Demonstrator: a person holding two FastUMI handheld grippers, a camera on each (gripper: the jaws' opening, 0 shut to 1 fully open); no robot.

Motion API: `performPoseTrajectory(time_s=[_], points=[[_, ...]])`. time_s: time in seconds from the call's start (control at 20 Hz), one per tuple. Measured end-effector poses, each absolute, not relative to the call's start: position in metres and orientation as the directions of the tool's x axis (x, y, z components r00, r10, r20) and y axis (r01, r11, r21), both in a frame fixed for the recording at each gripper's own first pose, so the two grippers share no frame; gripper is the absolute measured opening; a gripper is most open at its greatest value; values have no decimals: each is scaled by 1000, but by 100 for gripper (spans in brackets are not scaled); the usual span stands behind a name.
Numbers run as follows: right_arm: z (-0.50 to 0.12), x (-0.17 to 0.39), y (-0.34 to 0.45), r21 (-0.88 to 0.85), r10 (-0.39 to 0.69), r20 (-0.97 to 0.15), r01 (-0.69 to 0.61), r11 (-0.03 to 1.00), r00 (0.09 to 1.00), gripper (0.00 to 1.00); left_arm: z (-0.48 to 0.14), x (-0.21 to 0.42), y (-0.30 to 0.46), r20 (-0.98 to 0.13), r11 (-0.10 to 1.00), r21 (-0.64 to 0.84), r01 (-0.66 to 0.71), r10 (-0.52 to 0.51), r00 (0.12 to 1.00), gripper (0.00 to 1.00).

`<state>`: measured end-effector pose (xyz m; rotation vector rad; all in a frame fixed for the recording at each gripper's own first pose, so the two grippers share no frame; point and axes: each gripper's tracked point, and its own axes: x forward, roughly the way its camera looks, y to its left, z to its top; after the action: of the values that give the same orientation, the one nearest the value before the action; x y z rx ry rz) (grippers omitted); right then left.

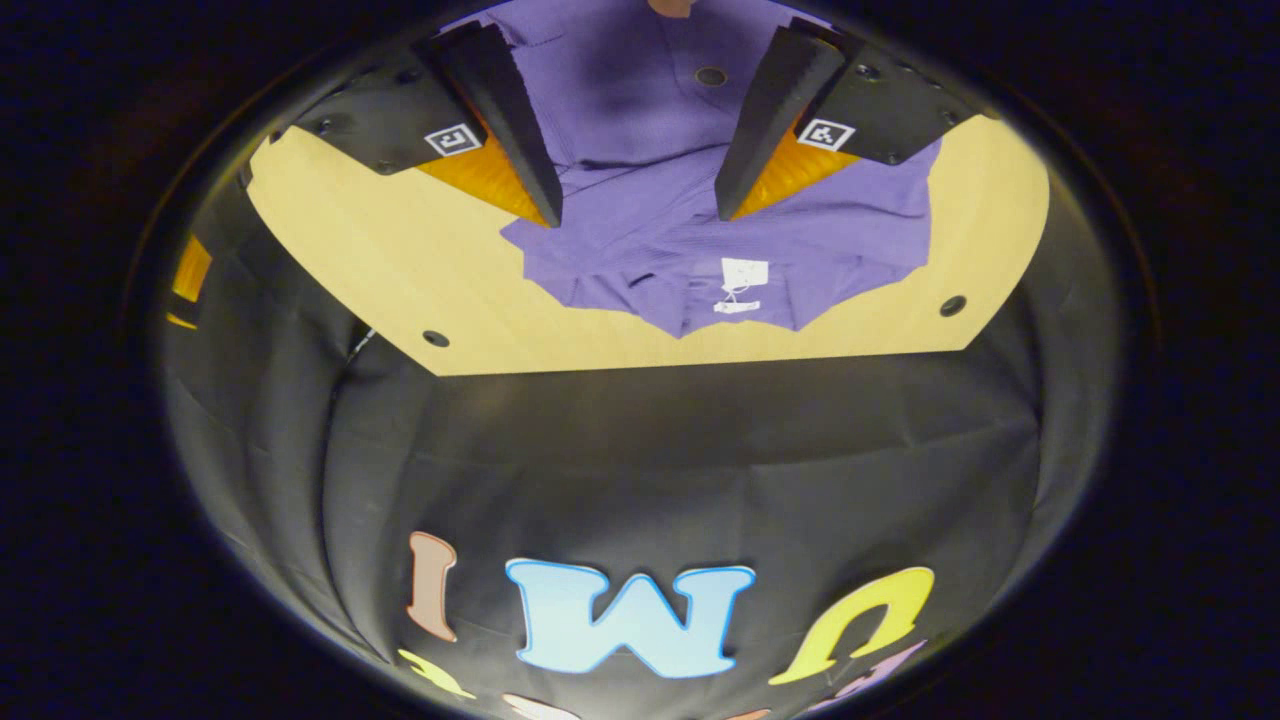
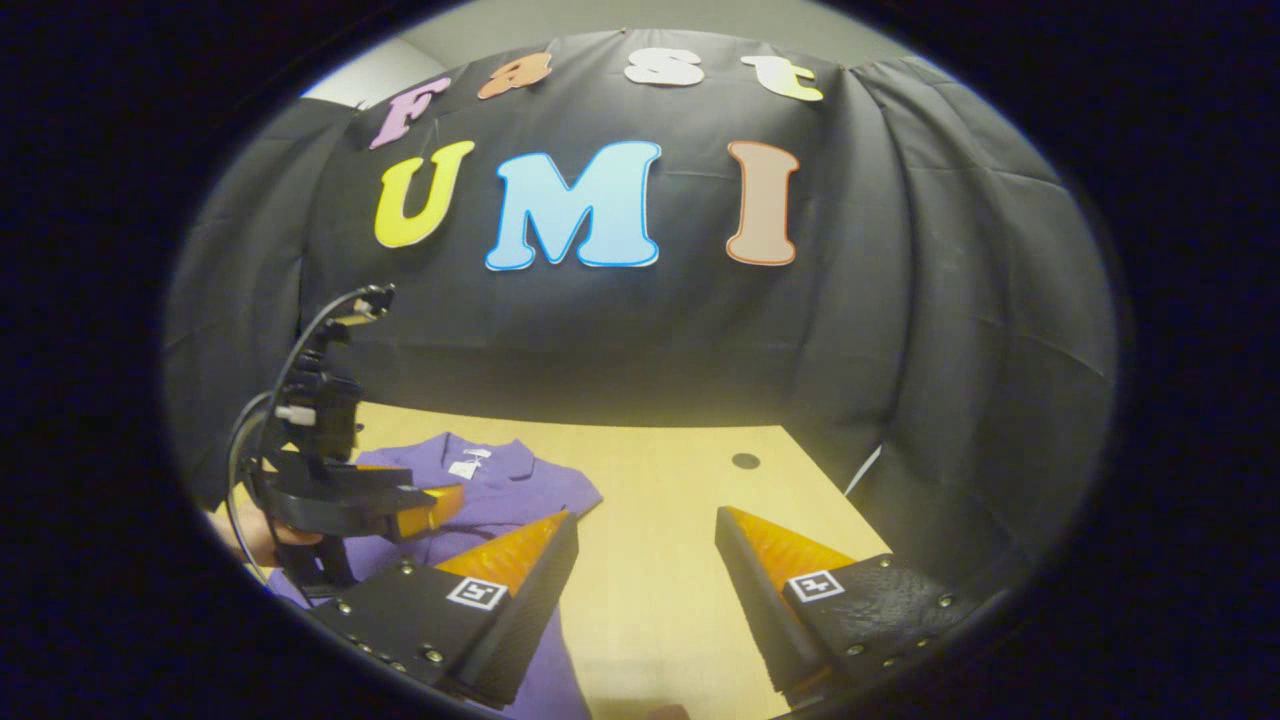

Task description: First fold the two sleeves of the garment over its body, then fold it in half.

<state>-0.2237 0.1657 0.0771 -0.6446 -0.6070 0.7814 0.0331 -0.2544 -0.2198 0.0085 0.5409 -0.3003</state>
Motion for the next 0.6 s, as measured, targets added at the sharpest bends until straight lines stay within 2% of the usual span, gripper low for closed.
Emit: performPoseTrajectory(time_s=[0.3,0.6], points=[[12,-205,148,-686,765,181,-478,549,618,89,-204,-39,-172,-503,973,-93,210,-228,833,99],[-61,-179,110,-641,698,73,-503,580,712,89,-236,-127,-81,-581,986,-64,155,-163,797,97]])
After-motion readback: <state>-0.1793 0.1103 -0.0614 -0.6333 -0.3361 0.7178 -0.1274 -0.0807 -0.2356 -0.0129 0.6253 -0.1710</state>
